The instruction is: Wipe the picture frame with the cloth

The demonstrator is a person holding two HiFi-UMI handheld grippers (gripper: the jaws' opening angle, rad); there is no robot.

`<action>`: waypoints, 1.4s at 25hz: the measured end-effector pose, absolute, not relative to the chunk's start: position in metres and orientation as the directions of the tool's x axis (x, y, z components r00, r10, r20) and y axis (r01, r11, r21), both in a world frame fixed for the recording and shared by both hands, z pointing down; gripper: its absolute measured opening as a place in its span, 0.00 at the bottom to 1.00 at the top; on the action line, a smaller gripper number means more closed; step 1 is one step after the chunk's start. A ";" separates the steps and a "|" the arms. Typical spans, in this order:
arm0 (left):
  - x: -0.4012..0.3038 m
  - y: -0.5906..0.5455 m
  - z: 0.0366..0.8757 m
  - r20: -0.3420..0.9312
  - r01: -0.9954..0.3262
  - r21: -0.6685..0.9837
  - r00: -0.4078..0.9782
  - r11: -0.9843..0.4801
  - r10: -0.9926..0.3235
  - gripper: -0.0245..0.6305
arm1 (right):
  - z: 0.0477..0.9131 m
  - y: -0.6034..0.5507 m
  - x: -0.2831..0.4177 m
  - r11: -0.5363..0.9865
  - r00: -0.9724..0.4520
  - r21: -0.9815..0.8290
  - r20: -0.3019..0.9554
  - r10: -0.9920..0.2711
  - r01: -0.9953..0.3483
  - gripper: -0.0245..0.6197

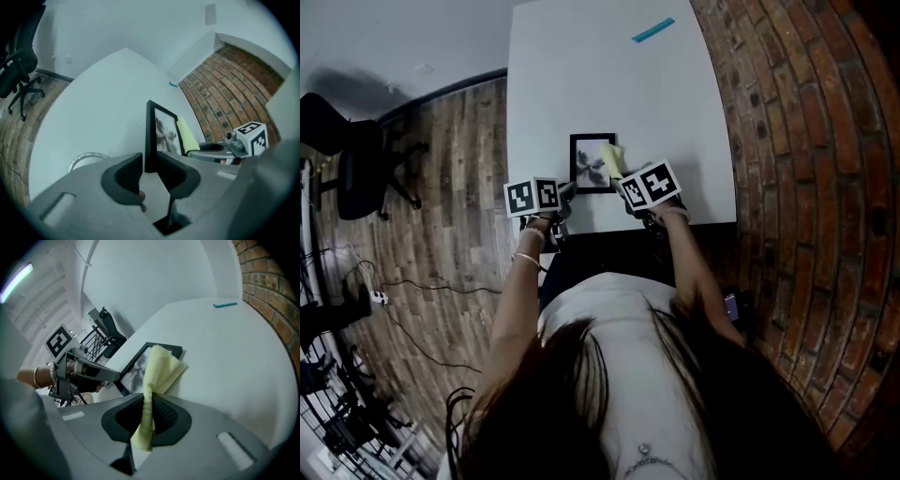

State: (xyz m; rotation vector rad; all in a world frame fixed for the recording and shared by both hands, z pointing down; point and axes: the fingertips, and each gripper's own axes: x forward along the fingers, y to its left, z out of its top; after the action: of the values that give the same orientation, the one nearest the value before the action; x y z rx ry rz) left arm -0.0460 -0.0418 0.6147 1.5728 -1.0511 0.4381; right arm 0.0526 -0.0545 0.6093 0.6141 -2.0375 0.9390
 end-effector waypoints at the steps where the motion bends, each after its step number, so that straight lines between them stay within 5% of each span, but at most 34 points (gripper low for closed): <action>1: -0.046 -0.042 0.615 0.754 -0.809 0.586 0.527 0.039 -0.393 0.19 | 0.609 -0.053 0.052 0.614 -0.567 -0.401 0.818 -0.094 -0.680 0.10; 35: -0.047 -0.040 0.613 0.763 -0.823 0.563 0.554 -0.079 -0.334 0.19 | 0.609 -0.018 0.056 0.529 -0.442 -0.297 0.881 -0.169 -0.795 0.10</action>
State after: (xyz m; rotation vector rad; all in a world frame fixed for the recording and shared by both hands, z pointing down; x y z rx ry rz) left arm -0.0468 -0.0401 0.6130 1.6616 -0.9856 0.5405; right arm 0.0562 -0.0176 0.6092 0.7889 -1.9131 0.9228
